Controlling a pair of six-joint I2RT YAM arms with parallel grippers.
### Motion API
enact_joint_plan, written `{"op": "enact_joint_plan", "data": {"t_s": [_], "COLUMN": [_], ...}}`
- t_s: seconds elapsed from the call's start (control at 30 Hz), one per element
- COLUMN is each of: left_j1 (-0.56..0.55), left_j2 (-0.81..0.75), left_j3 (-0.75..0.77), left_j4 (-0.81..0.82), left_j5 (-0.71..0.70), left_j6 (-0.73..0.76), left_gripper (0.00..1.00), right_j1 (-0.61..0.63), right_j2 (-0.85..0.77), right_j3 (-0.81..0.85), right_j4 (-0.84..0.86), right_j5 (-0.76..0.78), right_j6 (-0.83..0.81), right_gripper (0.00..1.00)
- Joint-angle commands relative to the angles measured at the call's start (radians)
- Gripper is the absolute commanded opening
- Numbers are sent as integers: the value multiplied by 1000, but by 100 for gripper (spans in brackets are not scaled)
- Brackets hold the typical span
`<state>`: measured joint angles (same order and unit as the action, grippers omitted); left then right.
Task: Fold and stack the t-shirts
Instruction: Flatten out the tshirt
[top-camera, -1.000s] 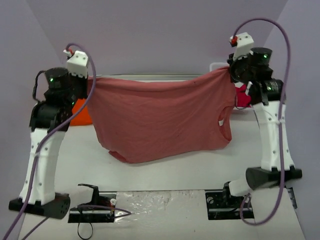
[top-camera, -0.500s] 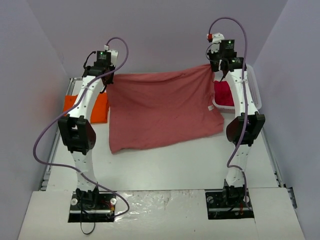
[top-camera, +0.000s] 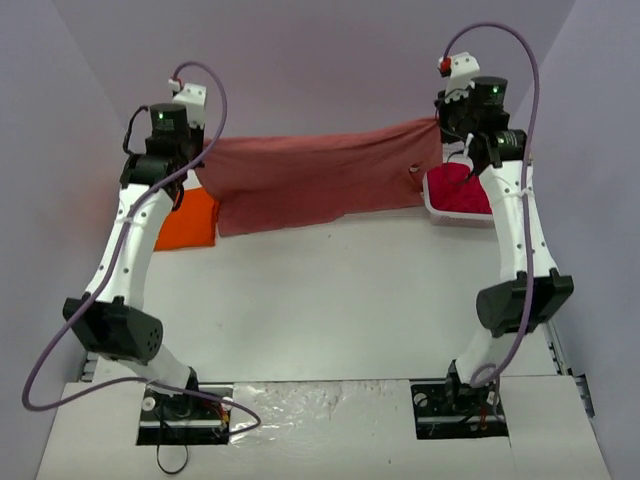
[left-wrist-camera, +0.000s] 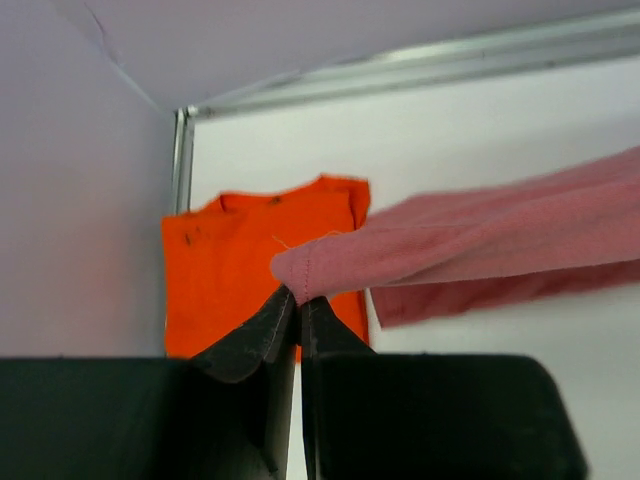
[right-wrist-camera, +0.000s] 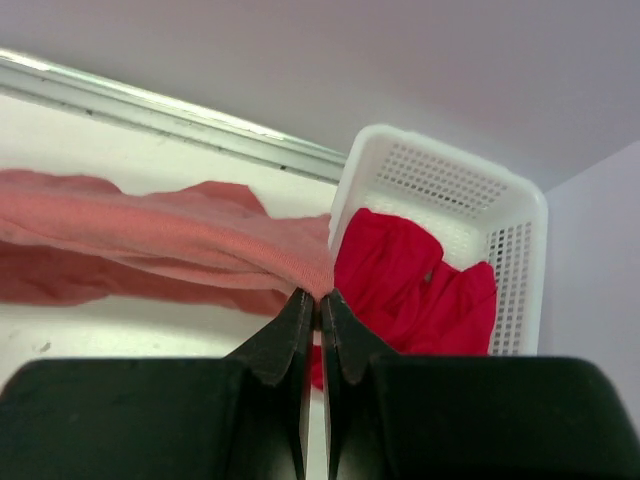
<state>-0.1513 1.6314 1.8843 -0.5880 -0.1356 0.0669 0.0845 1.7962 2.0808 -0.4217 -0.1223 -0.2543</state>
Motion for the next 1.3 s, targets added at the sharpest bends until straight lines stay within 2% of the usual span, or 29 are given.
{"op": "enact_joint_plan", "data": {"t_s": [0.0,0.07,0.1,0.23,0.4,0.6,0.8,0.9,0.97,1.0,1.13,1.27], "left_j1": [2,2,1,4,4,7,7,35,51,58,58,59], "left_j2": [-153,-262,-298,-456,-536,-521,-377,-196,-104,-2,241,421], "left_j3": [-187,-308,-336,-404,-314,-243,-186,-116,-27,8,171,397], "left_j4": [25,13,4,-48,-127,-164,-130,-87,-81,-85,-75,-87], "left_j5": [25,45,48,60,65,83,28,-2,-2,-5,-9,-15], "left_j6": [2,22,28,33,14,8,37,51,47,45,37,13], "left_gripper": [2,2,2,2,2,2,2,2,2,2,2,2], "right_j1": [-6,-6,-5,-5,-5,-5,-6,-3,3,15,53,63], "right_j2": [-169,-246,-329,-504,-609,-558,-359,-233,-131,-89,159,311], "right_j3": [-194,-287,-363,-456,-404,-297,-228,-191,-136,-105,33,198], "right_j4": [43,40,40,32,-3,-22,-12,29,49,50,54,72], "right_j5": [-20,-33,-36,-51,-43,4,62,79,93,110,170,207], "right_j6": [1,3,12,43,76,84,72,73,81,84,58,49], "right_gripper": [0,0,0,0,0,0,0,0,0,0,0,0]}}
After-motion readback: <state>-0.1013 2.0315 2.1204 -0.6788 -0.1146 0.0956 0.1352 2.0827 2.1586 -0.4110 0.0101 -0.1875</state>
